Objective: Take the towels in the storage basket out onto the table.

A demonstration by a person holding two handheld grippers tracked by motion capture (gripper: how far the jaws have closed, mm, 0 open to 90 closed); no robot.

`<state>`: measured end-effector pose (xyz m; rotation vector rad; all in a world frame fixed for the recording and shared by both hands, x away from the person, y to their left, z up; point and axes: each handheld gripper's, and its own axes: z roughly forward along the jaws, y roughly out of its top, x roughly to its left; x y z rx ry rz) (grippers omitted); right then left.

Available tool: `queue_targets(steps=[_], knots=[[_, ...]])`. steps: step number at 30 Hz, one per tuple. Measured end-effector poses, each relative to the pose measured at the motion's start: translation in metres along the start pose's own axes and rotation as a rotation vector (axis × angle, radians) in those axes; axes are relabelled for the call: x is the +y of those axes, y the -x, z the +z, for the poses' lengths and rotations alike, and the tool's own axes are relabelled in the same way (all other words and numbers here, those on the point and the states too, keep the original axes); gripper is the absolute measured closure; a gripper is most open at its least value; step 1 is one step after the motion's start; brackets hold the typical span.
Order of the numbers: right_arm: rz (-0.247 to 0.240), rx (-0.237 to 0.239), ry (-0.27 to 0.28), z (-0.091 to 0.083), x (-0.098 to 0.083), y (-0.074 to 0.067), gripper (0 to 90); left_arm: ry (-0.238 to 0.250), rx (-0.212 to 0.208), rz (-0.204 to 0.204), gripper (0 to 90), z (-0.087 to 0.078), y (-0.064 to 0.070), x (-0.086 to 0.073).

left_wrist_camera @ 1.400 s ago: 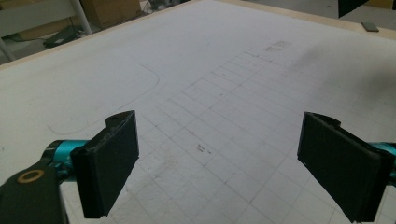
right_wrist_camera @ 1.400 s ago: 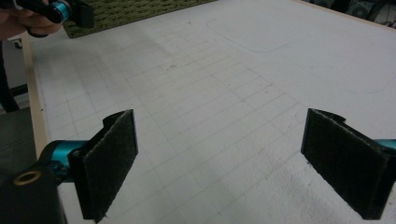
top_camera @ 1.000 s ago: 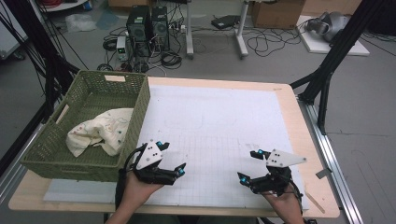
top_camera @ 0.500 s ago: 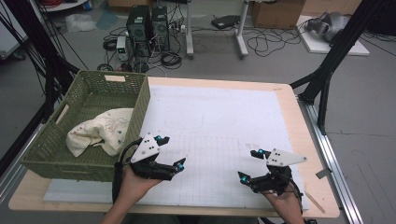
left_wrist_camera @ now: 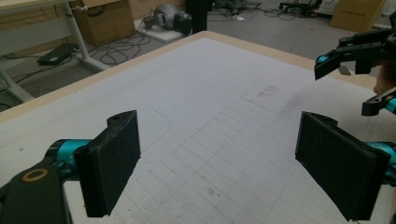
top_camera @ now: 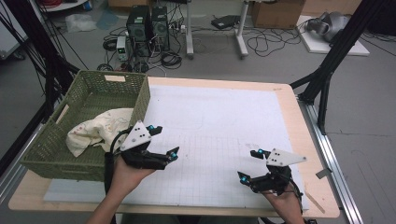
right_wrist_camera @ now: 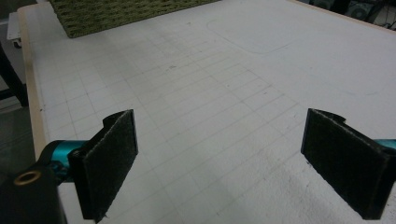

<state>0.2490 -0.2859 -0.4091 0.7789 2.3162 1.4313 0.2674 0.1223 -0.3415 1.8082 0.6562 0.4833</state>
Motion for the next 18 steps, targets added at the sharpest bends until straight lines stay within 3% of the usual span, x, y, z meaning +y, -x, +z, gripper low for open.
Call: queue_targets(steps=[18], knots=[[0.002, 0.005, -0.003, 0.001, 0.0, 0.0, 10.2, 0.002, 0.05, -0.018, 15.2, -0.019, -0.031, 0.014]])
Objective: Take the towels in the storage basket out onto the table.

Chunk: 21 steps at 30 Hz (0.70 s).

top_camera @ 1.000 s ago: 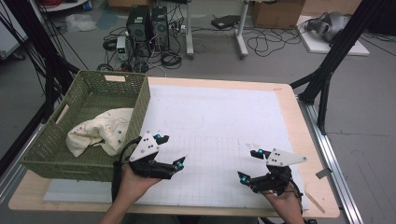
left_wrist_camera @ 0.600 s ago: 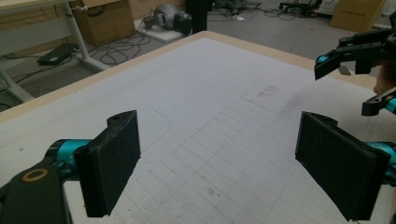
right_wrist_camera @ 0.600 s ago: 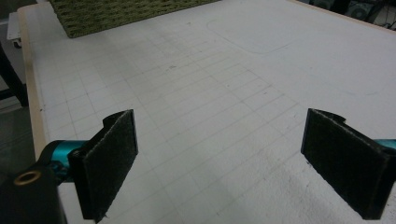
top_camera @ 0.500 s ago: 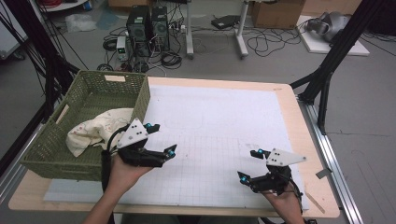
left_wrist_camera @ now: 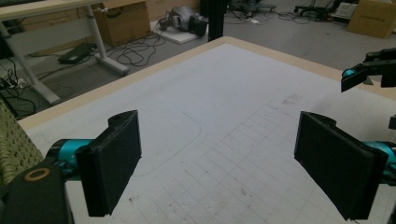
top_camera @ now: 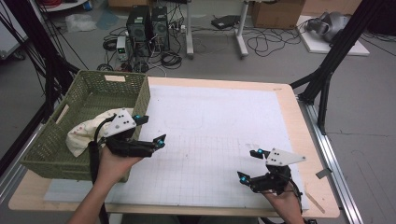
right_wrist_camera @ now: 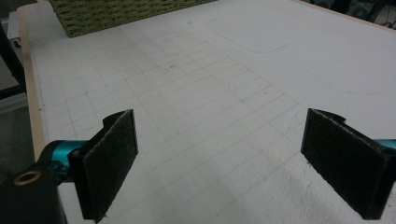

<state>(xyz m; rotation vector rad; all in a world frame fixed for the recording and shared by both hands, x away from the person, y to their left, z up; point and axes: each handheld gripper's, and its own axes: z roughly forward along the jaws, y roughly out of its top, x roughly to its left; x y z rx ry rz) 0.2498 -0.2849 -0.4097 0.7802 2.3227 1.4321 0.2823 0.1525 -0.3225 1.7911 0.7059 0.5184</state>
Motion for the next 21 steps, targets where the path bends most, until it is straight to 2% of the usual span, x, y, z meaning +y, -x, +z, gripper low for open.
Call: queue_targets(steps=[21], knots=[[-0.001, -0.004, 0.009, -0.002, 0.0, 0.001, 10.2, 0.0, 0.054, -0.02, 15.7, -0.019, -0.027, 0.001]])
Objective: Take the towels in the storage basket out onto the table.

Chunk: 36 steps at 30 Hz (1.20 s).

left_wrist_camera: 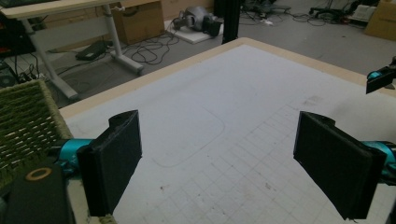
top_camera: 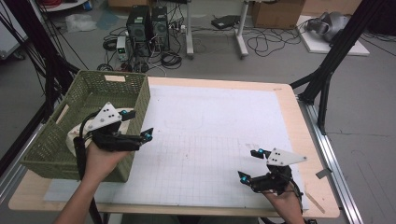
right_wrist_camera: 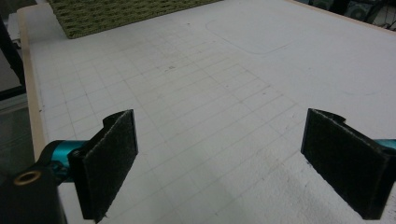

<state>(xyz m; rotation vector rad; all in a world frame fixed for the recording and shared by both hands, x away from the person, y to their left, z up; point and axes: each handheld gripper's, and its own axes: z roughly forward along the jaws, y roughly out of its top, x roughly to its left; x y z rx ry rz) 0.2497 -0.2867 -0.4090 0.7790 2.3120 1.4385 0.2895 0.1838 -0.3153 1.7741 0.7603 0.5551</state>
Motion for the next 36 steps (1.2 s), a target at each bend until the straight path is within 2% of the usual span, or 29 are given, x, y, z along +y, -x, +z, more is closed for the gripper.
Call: queue_targets(steps=[9, 36], knots=[[0.005, 0.001, -0.001, 0.0, 0.0, 0.0, 10.2, -0.004, 0.017, -0.006, 15.7, -0.006, -0.009, -0.002], [0.002, 0.002, 0.002, 0.0, 0.0, 0.0, 10.2, -0.025, 0.05, -0.006, 15.9, -0.009, -0.022, -0.006]])
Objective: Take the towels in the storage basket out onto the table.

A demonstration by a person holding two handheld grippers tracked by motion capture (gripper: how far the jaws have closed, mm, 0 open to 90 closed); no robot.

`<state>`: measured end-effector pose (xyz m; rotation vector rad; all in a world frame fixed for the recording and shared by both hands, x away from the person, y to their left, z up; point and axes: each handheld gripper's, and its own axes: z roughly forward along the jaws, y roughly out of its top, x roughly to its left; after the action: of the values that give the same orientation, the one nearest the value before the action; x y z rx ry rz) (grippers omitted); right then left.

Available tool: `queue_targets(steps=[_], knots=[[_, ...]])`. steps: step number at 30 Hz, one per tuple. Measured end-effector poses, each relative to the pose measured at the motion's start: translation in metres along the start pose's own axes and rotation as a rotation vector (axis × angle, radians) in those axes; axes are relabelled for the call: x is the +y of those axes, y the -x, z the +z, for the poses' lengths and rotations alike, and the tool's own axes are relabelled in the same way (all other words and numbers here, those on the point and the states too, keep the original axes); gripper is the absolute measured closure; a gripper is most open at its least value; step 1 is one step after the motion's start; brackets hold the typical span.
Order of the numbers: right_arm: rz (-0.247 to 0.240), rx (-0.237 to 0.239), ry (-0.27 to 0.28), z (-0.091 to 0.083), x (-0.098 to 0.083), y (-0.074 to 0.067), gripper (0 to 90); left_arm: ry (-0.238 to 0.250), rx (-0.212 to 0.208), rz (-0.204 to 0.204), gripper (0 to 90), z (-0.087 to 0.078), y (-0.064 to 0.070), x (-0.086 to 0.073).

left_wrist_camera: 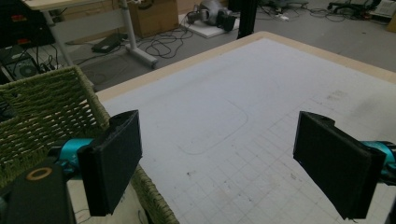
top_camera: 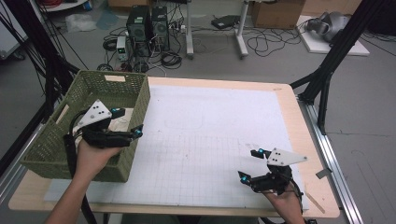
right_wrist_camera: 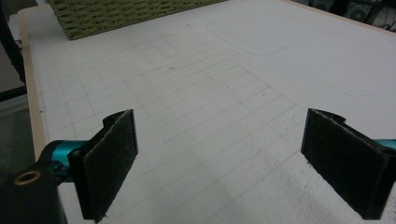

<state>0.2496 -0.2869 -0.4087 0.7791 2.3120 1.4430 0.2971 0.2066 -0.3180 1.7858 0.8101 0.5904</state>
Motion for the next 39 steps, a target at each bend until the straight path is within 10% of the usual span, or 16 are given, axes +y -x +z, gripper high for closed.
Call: queue_targets(steps=[39], knots=[[0.0, 0.0, -0.002, 0.001, 0.0, 0.0, 10.1, 0.005, 0.062, -0.014, 16.1, -0.012, -0.038, -0.009]])
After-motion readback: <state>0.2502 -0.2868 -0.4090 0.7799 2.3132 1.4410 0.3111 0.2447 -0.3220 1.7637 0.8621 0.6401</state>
